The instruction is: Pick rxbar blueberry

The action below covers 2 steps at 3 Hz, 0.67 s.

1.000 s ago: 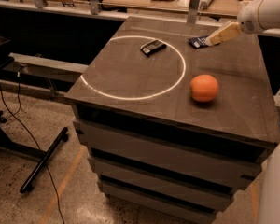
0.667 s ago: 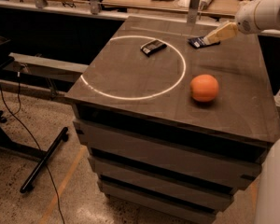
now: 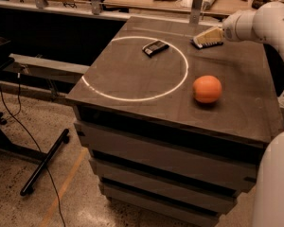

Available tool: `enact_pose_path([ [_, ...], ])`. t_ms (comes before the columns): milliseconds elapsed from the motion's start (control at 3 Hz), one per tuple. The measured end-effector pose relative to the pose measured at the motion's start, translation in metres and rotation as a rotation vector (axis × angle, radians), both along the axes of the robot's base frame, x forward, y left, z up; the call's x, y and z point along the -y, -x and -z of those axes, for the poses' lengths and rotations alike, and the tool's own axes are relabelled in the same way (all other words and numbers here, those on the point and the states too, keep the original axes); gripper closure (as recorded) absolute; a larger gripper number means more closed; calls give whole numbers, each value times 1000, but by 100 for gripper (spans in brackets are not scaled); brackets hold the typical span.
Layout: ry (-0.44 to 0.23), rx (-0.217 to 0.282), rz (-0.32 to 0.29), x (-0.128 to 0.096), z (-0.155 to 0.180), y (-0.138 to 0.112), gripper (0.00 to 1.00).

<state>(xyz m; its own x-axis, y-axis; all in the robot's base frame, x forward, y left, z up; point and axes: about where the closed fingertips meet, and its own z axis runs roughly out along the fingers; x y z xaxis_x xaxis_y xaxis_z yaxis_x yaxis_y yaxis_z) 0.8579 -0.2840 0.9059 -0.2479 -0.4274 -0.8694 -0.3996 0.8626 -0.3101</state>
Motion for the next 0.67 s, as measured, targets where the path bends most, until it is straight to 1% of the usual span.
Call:
enact_pose_path([
  [333,-22,9,88,1,17,-13,0],
  [667,-23,-14,157,6,26,-21,0],
])
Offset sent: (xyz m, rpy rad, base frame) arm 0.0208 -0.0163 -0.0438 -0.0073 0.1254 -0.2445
